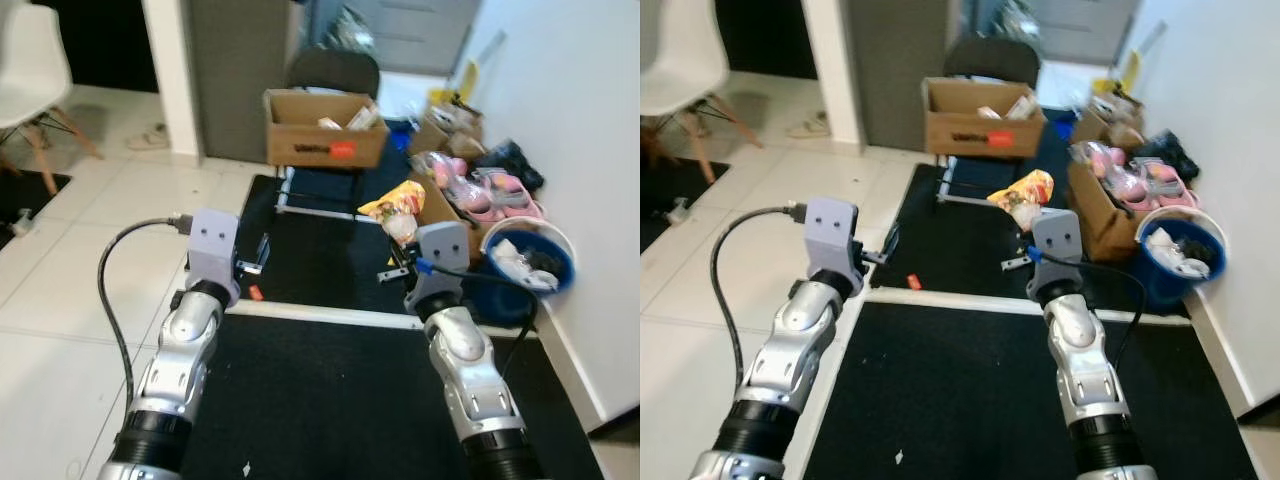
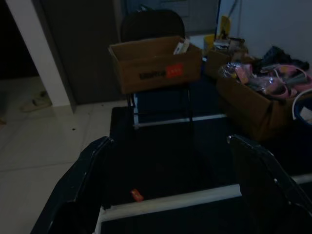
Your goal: Picking trash to rubbish bin
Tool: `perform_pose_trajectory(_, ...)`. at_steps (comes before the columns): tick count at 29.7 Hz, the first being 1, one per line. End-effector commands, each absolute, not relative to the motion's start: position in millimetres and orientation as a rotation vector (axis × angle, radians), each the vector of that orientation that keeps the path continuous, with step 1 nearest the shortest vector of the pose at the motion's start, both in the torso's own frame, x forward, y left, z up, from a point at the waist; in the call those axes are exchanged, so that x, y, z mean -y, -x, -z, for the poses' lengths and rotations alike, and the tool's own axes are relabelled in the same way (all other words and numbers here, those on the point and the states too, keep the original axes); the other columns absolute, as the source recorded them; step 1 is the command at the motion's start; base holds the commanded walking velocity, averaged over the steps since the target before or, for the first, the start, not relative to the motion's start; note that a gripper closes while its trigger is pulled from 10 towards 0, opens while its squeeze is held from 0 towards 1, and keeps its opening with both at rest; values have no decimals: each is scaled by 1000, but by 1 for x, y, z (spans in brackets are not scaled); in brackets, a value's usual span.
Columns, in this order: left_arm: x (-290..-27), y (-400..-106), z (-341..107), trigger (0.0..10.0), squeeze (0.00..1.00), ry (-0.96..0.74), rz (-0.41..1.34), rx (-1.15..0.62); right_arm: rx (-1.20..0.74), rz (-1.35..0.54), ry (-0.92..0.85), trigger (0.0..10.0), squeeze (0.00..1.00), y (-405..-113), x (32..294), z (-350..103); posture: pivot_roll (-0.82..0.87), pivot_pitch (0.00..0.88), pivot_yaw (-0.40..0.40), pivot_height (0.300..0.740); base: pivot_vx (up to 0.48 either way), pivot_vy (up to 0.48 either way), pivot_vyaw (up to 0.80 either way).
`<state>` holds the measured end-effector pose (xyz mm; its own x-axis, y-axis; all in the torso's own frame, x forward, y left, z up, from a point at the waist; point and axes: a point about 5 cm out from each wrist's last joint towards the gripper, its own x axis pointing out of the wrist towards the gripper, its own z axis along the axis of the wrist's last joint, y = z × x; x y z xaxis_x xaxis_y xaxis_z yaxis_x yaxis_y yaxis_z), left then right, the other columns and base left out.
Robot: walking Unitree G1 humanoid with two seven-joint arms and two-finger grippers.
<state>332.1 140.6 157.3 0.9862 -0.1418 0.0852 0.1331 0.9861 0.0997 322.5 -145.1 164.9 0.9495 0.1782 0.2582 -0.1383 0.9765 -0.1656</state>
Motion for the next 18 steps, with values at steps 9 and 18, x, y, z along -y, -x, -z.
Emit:
perform_pose_trajectory(9,-138,-333,-153,10000,0,-93,125,61,243,-144,151,10000,0,-323,152,-159,-100,83,-21,740,0,0,-800)
perform_pose_trajectory(18,-141,-334,-151,10000,0,-54,101,46,69,-249,93,10000,0,-321,140,-131,-92,69,-24,740,0,0,-420)
